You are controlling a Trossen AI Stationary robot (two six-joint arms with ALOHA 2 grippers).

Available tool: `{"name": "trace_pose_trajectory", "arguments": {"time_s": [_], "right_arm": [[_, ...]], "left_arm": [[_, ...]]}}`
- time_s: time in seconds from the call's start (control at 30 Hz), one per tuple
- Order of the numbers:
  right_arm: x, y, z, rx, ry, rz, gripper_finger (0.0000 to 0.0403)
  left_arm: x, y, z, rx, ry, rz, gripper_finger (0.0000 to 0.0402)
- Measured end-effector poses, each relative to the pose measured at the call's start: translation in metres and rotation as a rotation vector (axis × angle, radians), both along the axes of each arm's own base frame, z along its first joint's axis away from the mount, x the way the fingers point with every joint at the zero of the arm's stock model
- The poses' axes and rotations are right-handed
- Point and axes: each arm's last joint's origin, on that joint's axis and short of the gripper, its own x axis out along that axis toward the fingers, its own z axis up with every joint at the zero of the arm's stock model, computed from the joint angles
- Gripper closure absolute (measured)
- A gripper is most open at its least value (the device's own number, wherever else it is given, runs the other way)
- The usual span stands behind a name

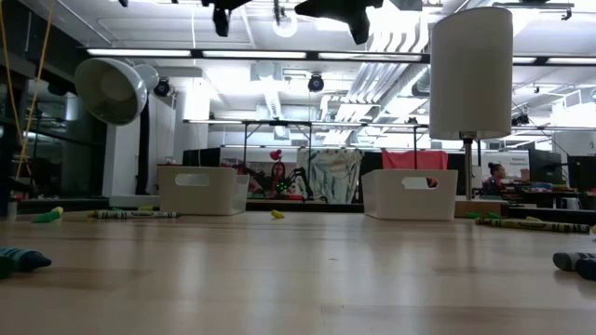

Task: Sort crayons
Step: Put the yellow crayon into the gray bin

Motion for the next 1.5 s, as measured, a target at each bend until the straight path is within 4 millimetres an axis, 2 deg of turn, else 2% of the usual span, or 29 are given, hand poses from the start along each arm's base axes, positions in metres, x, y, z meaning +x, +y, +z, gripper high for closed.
{"name": "trace_pose_trajectory", "arguments": {"time_s": [0.17,0.27,0.37,0.5,0.63,0.7,0.8,0.93,1.03,1.27,1.4,1.5], "right_arm": [[-0.003,-0.005,0.001,-0.013,0.012,-0.018,0.0254],[-0.008,-0.009,0.002,-0.024,0.045,-0.045,0.0253],[-0.013,-0.014,0.003,-0.023,0.069,-0.081,0.0253],[-0.014,-0.019,0.006,-0.019,0.056,-0.11,0.0253],[-0.014,-0.021,0.007,-0.002,0.042,-0.121,0.0253],[-0.014,-0.021,0.008,0.018,0.038,-0.127,0.0253],[-0.014,-0.021,0.007,0.025,0.04,-0.129,0.0253],[-0.014,-0.021,0.007,0.03,0.039,-0.13,0.0253],[-0.014,-0.021,0.007,0.039,0.038,-0.132,0.0253],[-0.014,-0.021,0.007,0.033,0.039,-0.129,0.0253],[-0.014,-0.021,0.007,0.014,0.04,-0.124,0.0253],[-0.014,-0.021,0.008,-0.004,0.031,-0.119,0.0253]], "left_arm": [[-0.034,0.007,0.004,0.03,0.143,0.186,0.0401],[-0.055,0.014,-0.003,0.029,0.287,0.372,0.0401],[-0.066,0.024,-0.015,-0.016,0.417,0.521,0.0401],[-0.058,0.049,-0.031,-0.127,0.488,0.625,0.0401],[-0.045,0.095,-0.056,-0.245,0.608,0.719,0.0401],[-0.04,0.118,-0.075,-0.346,0.7,0.709,0.0401],[-0.035,0.142,-0.106,-0.473,0.858,0.707,0.0401],[-0.033,0.158,-0.134,-0.582,0.985,0.722,0.0401],[-0.03,0.161,-0.143,-0.617,1.013,0.694,0.0388],[-0.031,0.16,-0.138,-0.615,1.006,0.693,0.0308],[-0.029,0.16,-0.113,-0.594,0.938,0.674,0.0255],[-0.028,0.156,-0.081,-0.621,0.806,0.581,0.0229]]}}
